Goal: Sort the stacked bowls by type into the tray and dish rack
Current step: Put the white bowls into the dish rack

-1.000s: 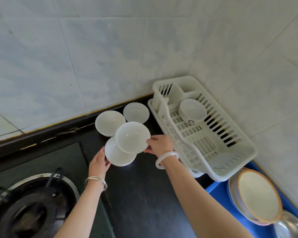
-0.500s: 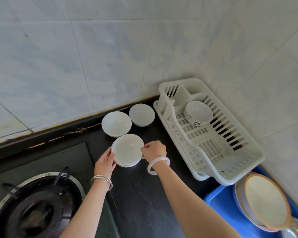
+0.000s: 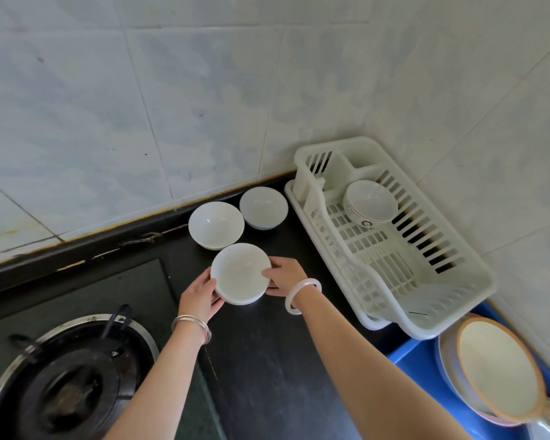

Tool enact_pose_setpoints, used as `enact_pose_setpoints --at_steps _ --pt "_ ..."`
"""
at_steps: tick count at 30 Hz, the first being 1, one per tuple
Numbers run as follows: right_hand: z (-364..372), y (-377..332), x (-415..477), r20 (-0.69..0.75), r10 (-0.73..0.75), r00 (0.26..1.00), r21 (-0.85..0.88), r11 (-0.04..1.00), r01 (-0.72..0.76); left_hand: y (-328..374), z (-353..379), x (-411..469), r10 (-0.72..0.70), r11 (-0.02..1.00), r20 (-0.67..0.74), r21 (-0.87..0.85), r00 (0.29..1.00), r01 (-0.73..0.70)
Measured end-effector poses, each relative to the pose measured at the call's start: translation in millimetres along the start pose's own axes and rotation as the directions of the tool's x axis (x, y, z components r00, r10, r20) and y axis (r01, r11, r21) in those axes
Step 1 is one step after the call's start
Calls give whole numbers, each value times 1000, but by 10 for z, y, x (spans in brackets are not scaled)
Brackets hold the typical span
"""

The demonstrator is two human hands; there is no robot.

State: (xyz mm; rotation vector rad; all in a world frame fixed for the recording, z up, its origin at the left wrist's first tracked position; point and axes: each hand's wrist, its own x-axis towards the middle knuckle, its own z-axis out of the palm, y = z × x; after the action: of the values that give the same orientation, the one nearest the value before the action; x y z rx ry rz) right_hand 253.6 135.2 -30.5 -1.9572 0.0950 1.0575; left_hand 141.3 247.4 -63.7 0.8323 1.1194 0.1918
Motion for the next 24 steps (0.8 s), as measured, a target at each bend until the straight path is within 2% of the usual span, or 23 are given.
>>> enact_pose_setpoints --at_steps 4,8,12,15,19,24 --pt "-127 -14 -44 -98 11 995 84 997 -3 73 152 -121 17 999 14 35 1000 -17" --pt "-494 -119 -216 -150 -77 986 133 986 97 265 454 -317 98 989 88 102 991 -107" --pt "-1041 -271 -414 -243 -187 952 81 974 212 474 929 -580 157 961 242 186 958 -205" --pt "-1514 -305 -506 -320 -238 917 12 967 255 544 1364 -724 146 951 348 210 926 -228" --pt "-2146 -212 -537 -443 -131 887 80 980 185 458 1990 -821 67 939 449 273 891 -208" --pt "-2769 50 -475 -479 4 878 167 982 87 102 2645 -844 -90 910 511 390 855 -138"
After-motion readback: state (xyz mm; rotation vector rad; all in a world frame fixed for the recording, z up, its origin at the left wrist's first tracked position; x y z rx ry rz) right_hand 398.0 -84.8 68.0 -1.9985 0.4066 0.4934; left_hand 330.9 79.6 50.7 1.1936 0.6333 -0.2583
